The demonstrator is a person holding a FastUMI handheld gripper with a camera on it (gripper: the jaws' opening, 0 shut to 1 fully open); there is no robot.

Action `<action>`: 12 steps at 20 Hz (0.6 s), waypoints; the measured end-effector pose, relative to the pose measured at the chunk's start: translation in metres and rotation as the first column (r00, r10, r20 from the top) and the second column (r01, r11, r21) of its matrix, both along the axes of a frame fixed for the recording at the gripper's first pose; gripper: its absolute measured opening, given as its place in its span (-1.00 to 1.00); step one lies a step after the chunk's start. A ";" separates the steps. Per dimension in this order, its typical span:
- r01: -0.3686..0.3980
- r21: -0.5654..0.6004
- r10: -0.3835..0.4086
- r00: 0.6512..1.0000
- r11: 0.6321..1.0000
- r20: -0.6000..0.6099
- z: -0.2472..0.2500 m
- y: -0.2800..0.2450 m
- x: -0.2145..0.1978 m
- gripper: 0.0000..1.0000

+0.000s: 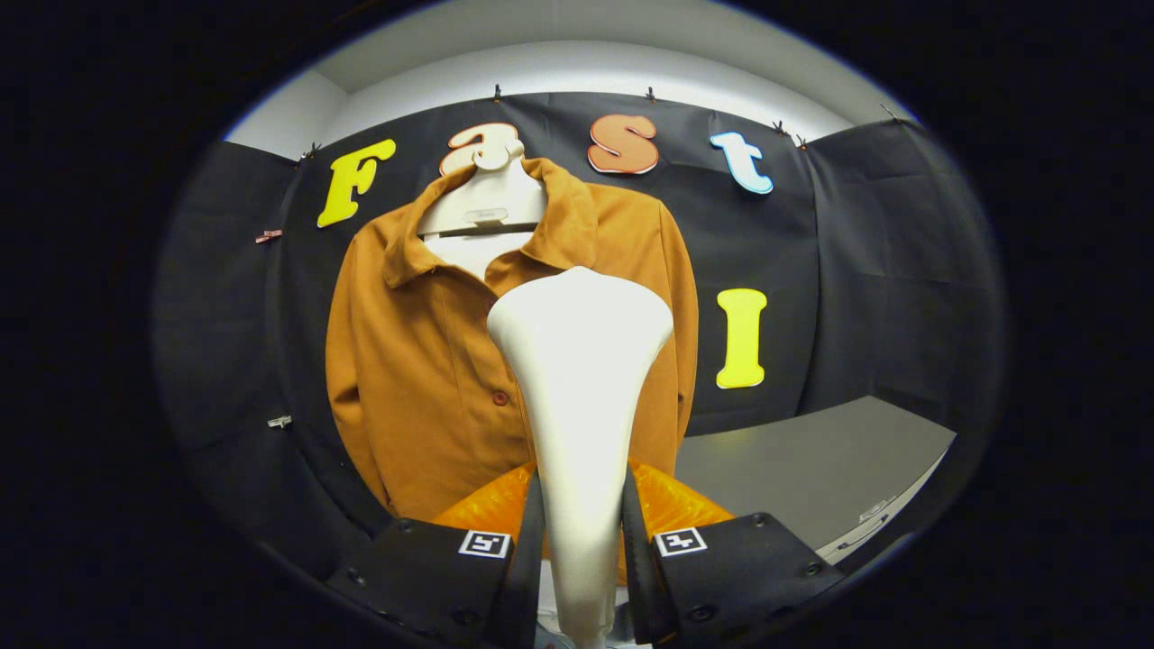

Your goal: Iron the clothes twice with a garment steamer, once on the left side and once on the right side.

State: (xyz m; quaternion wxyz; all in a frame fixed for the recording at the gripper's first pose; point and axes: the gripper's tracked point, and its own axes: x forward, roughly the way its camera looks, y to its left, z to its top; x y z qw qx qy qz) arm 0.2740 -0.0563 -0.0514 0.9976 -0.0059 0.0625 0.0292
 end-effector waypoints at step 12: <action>-0.038 0.038 0.032 0.989 0.999 0.146 0.036 -0.013 -0.017 -0.14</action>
